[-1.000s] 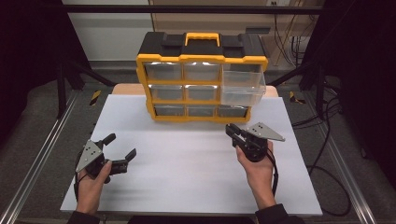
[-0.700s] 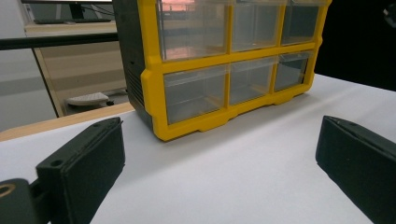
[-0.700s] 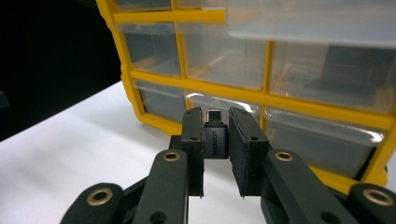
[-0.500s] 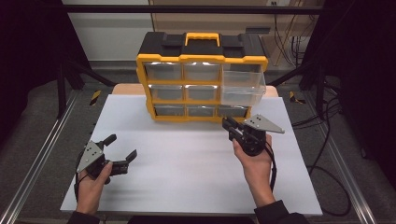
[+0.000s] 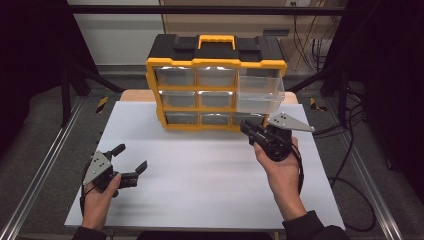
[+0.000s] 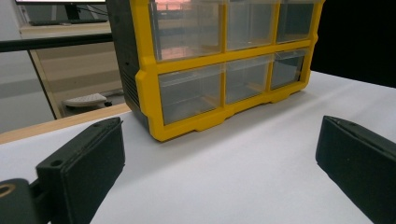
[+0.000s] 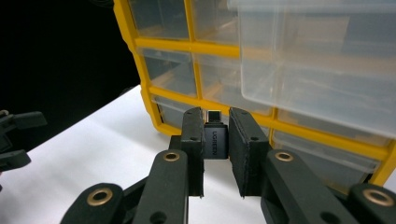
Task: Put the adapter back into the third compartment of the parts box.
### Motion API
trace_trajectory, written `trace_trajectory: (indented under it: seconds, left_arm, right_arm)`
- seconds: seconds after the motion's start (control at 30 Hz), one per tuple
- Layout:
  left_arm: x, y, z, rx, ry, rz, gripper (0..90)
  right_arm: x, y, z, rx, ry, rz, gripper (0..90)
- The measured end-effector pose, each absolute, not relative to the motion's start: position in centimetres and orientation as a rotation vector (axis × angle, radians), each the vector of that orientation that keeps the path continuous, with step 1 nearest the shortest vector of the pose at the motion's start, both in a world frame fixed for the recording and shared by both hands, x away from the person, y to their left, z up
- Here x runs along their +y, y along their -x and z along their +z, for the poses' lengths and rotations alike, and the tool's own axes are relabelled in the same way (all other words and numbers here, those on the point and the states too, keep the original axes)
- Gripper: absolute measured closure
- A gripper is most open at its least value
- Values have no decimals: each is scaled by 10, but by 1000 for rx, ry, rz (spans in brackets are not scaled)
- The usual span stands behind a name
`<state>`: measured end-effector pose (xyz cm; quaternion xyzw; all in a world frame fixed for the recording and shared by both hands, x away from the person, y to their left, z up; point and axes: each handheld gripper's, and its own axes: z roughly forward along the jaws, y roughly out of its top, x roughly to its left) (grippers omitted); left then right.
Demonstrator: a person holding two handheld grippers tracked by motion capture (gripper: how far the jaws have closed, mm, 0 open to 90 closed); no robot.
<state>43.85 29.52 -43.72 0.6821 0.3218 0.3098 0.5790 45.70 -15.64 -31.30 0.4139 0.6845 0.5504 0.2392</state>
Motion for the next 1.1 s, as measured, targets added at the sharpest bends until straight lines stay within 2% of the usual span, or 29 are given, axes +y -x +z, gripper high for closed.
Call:
trace_trajectory:
  seconds: [0.53,1.1]
  left_arm:
    - [296,-439,-437,754,-1595,724,12]
    - [296,-439,-437,752,-1594,725,12]
  right_arm:
    - [-164,-449,-275,1831,-1079,1557,763]
    - [-168,-461,-241,1764,-1065,1602,763]
